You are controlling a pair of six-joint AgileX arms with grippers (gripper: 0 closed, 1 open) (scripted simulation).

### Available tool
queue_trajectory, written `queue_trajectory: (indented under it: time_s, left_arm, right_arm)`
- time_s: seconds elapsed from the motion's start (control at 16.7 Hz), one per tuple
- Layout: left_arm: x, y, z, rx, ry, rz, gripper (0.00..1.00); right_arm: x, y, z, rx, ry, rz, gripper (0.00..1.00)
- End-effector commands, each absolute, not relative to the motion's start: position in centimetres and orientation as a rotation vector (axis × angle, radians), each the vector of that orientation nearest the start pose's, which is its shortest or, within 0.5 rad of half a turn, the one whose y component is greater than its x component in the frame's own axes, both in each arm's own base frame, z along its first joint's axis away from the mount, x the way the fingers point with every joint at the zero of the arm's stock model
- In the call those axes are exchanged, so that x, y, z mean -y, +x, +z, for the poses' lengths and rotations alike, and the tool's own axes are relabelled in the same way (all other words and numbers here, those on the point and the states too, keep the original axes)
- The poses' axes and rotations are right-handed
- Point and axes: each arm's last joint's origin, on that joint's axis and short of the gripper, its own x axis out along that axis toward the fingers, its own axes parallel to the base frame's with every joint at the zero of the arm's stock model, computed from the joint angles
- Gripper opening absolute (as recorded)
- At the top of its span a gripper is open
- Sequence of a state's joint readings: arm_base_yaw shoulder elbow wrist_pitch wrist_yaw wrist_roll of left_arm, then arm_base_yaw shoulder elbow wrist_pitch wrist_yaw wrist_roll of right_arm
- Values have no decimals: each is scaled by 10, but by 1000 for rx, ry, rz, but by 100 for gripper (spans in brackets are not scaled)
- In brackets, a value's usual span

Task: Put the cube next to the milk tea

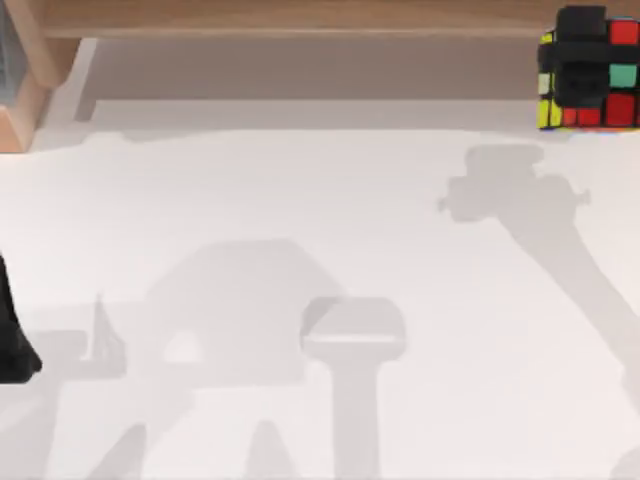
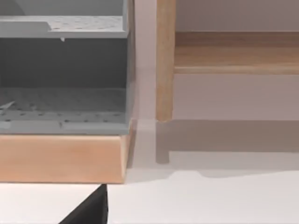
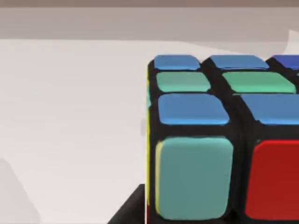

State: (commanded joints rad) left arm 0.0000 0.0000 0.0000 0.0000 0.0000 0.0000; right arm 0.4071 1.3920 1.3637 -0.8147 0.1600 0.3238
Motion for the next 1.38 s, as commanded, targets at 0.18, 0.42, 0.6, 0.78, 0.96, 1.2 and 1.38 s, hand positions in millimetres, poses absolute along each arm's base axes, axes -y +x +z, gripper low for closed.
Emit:
queue_trajectory:
  time_s: [0.18,0.42,0.6,0.78,0.96,1.2,1.38]
  left_arm:
    - [1,106,160,0,0,0,100]
    - [1,106,160,0,0,0,100]
    - [1,106,160,0,0,0,100]
    - [1,106,160,0,0,0,100]
    - [1,106,160,0,0,0,100]
    - [1,106,160,0,0,0,100]
    - [1,106,160,0,0,0,100]
  right_arm:
    - [-106,239,276,-1145,36,74,0]
    - [-94,203,213,-1467,9,20,0]
    - [-88,189,195,-1571,5,-7,0]
    - [-88,188,194,-1575,5,-9,0]
    - [-88,190,194,-1576,8,-13,0]
    - [-90,194,203,-1535,45,25,0]
    - [-92,201,212,-1493,83,63,0]
